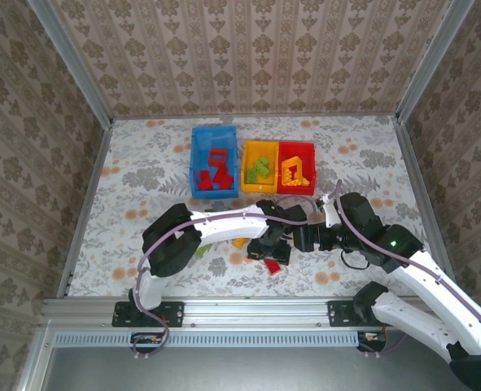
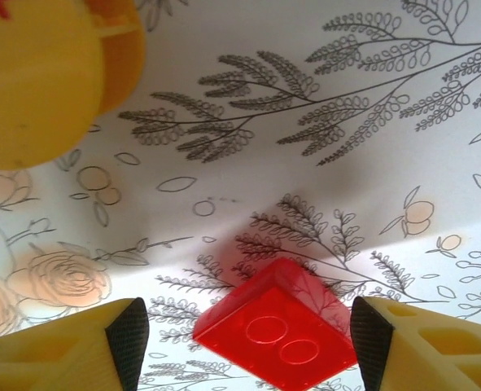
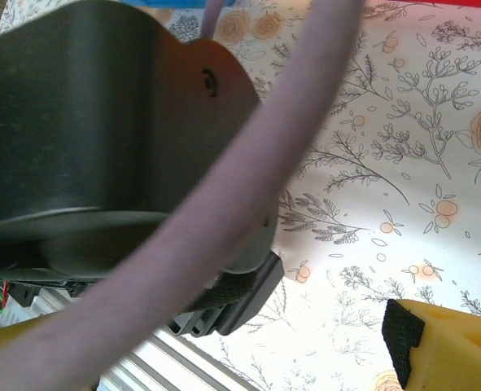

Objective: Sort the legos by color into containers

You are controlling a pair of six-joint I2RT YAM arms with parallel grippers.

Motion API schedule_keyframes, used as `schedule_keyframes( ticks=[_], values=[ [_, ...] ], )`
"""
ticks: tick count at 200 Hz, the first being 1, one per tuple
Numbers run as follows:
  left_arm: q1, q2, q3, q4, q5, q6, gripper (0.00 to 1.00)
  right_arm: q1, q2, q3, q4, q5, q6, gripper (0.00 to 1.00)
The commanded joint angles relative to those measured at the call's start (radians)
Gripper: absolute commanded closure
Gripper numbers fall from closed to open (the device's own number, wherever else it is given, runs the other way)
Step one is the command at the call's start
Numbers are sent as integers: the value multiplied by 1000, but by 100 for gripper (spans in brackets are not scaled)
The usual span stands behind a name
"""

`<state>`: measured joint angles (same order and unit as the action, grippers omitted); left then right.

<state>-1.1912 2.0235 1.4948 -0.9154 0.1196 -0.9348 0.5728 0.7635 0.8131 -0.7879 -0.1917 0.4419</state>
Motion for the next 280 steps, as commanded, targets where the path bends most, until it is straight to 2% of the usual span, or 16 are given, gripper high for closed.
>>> schedule_keyframes(
  ticks=[1, 54, 67, 78, 99, 120, 146, 166, 190, 206, 230, 257, 280],
  values=[
    [-10, 33, 27, -36, 53, -5, 29, -5, -15, -15, -6, -14, 7, 11],
    [-22, 60, 30, -7, 127, -26, 31, -5, -22, -31, 1, -20, 23, 11],
    [-22, 68, 31, 5, 137, -25, 37, -5, -22, -32, 0, -21, 24, 11],
    [-22, 75, 37, 11, 137, -23, 45, -5, -24, -32, -1, -19, 27, 12],
    [-21, 76, 62, -3, 100, -14, 56, -7, -32, -29, -8, -14, 30, 12],
    [-18, 71, 85, -13, 54, -1, 63, -8, -42, -18, -21, -14, 29, 12],
    [-13, 40, 111, -39, -14, 14, 66, -8, -61, 4, -50, 1, 24, 13],
    [2, 17, 110, -47, -27, 22, 63, -8, -61, 20, -61, 10, 20, 13],
    [15, -8, 121, -59, -43, 43, 42, -13, -47, 42, -67, 35, 14, 13],
    [25, -15, 126, -40, -33, 63, 35, -19, -41, 55, -69, 64, 14, 13],
    [38, 7, 160, -12, -1, 103, 32, -33, -36, 77, -66, 87, 23, 12],
    [39, 54, 254, -37, 3, 181, 32, -55, -38, 92, -77, 106, 39, 12],
    [39, 85, 280, -15, 50, 222, 32, -81, -50, 99, -91, 105, 51, 12]
  ],
)
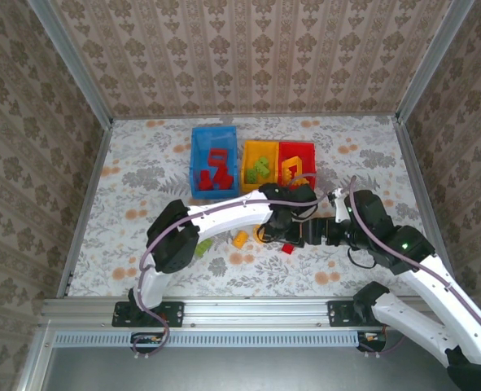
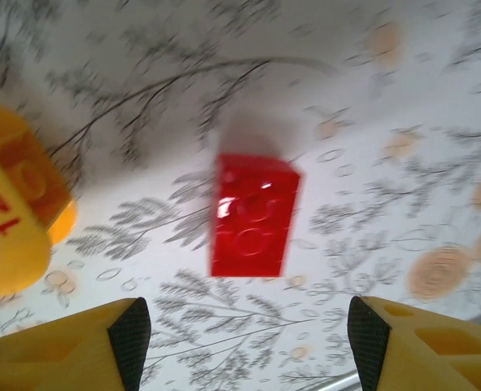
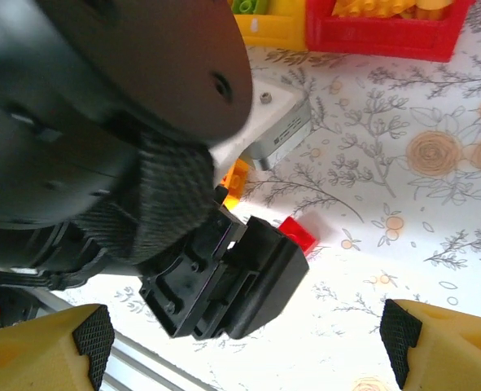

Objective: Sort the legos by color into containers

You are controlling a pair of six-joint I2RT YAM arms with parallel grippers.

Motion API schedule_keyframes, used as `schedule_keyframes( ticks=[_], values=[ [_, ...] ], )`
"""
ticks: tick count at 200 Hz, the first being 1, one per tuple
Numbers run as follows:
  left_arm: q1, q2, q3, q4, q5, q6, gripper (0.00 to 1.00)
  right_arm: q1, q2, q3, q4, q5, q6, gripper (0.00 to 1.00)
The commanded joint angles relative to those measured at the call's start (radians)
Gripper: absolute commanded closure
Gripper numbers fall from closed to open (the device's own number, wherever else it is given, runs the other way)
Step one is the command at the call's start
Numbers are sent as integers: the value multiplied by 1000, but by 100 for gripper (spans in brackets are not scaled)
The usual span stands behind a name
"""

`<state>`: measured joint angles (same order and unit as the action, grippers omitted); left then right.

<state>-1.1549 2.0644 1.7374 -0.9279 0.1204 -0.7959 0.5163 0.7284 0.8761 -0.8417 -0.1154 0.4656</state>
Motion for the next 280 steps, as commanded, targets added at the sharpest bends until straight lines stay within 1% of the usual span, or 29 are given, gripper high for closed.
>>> schedule_keyframes(
  ticks=[1, 24, 43, 73, 94, 109, 149, 194, 215, 235, 260, 280],
  values=[
    [3, 47, 38, -1, 50, 84, 32, -25, -16, 36, -39, 28, 28, 12],
    [3, 94, 77, -33, 65, 103, 32, -41, -32, 37, -58, 11, 37, 11],
    [5, 129, 94, -63, 46, 117, 32, -48, -48, 32, -78, -13, 43, 11],
    [4, 152, 102, -66, 3, 140, 31, -52, -81, 29, -128, -67, 63, 11],
    [3, 168, 113, -67, 3, 155, 32, -53, -108, 13, -152, -97, 83, 11],
    [1, 184, 111, -61, 14, 162, 35, -53, -124, -5, -156, -107, 103, 12],
    [1, 207, 117, -39, 18, 174, 52, -53, -131, -20, -138, -113, 125, 13],
    [1, 209, 123, -37, -6, 177, 60, -55, -126, -24, -134, -118, 121, 13],
    [5, 168, 113, -40, -55, 173, 63, -55, -121, -23, -131, -126, 109, 14],
    [31, 84, 70, -30, -97, 147, 64, -55, -110, -19, -104, -152, 73, 15],
    [107, -52, -5, -27, -135, 123, 65, -39, -54, -9, -54, -165, 17, 16],
    [192, -151, -55, -47, -161, 133, 65, 26, 29, 8, 25, -144, -18, 16]
  ],
)
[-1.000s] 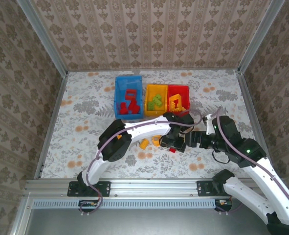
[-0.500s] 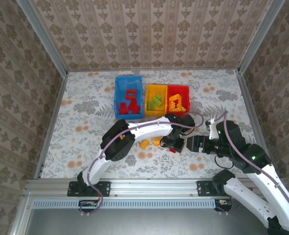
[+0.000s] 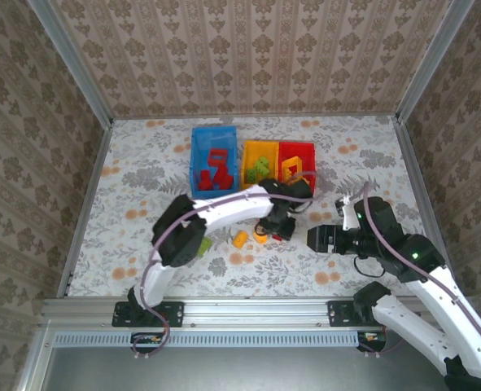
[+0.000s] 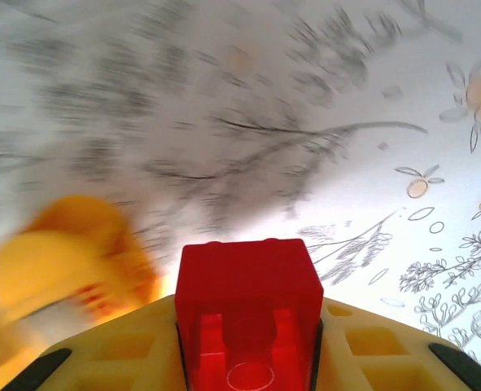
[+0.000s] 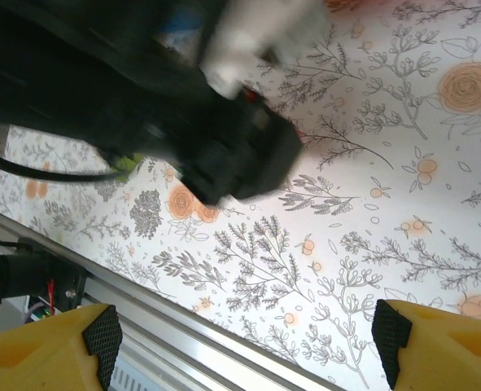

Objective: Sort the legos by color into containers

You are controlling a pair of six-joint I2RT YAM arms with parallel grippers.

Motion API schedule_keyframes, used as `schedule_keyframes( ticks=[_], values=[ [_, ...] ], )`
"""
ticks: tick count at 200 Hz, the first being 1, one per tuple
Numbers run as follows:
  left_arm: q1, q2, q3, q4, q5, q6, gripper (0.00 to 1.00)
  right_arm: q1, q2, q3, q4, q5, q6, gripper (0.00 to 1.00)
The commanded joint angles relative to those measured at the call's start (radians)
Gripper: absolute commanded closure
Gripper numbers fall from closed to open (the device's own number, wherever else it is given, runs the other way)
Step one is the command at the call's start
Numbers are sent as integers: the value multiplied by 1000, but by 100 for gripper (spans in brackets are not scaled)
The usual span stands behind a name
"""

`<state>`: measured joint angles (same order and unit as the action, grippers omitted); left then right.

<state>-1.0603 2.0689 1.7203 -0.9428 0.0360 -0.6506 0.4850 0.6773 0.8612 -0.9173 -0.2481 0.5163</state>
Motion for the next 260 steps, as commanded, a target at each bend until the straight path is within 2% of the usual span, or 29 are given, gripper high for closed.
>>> schedule_keyframes(
  ticks=[1, 46, 62, 86, 128, 162, 212, 260],
  values=[
    [103, -159, -40, -33, -78, -12, 65, 62, 84, 24, 105, -10, -70, 16],
    [364, -302, -110, -67, -103, 90, 66, 204, 336, 83, 363, 30, -146, 17],
    [440, -295, -99, -67, -92, 130, 66, 233, 430, 126, 431, 47, -184, 17],
    [508, -221, -47, -65, -85, 190, 66, 233, 527, 185, 497, 46, -182, 16],
    [564, -49, 53, -64, -84, 235, 65, 228, 622, 238, 527, 57, -149, 15],
    [575, 9, 69, -56, -54, 250, 62, 209, 650, 239, 536, 77, -108, 15],
    [576, -35, 28, -57, -32, 248, 44, 171, 663, 221, 534, 116, -41, 14],
    [575, -118, 17, -62, -15, 216, 42, 167, 673, 216, 483, 148, -18, 14]
  ],
)
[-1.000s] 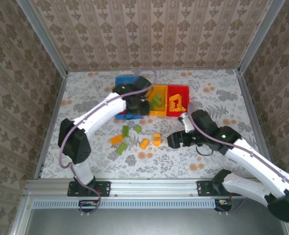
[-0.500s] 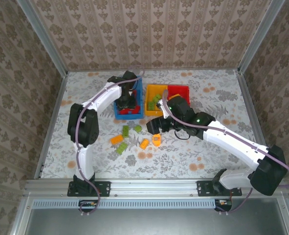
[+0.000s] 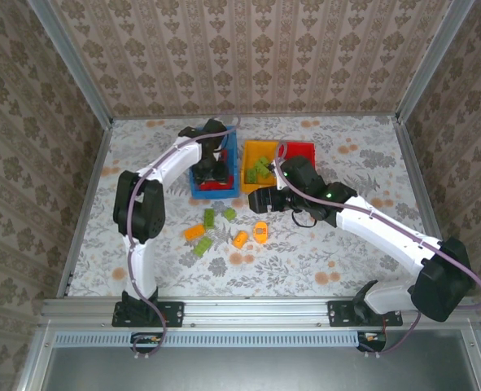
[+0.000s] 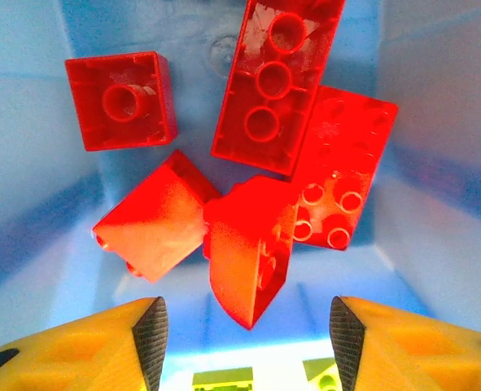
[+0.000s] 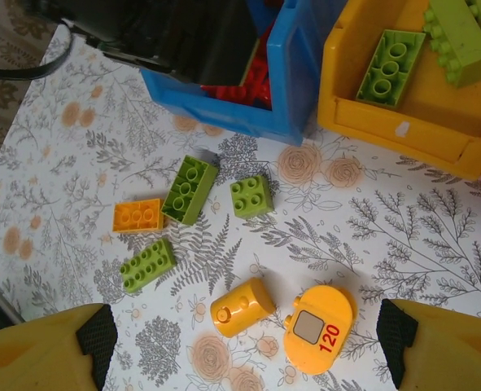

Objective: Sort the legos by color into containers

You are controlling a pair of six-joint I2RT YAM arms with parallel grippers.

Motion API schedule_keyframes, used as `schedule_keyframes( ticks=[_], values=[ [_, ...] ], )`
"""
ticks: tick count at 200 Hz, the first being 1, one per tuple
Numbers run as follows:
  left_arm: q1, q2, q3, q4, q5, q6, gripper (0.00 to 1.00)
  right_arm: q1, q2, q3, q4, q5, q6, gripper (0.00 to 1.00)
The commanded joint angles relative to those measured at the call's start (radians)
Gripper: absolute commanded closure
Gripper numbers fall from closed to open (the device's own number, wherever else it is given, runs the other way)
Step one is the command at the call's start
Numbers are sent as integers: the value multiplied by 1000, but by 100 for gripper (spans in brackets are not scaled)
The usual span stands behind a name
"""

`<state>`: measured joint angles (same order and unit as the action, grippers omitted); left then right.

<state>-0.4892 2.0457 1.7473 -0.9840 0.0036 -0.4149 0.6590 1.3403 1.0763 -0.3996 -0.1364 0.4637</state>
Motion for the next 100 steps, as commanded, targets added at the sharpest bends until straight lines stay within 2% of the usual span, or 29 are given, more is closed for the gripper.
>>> schedule_keyframes(
  ticks=[1, 47, 65, 100],
  values=[
    [4, -98, -11, -20, 17, -20, 42, -7, 10, -1, -34, 36, 35, 14],
    [-29, -284, -138, 54, 7, -64, 39, 8, 43, -78, -72, 12, 110, 15],
    [-62, -390, -242, 118, 13, -68, 39, 26, 126, -70, -106, 14, 141, 16],
    [-141, -674, -530, 342, 144, -48, 39, 65, 228, -42, -124, 23, 217, 16]
  ],
)
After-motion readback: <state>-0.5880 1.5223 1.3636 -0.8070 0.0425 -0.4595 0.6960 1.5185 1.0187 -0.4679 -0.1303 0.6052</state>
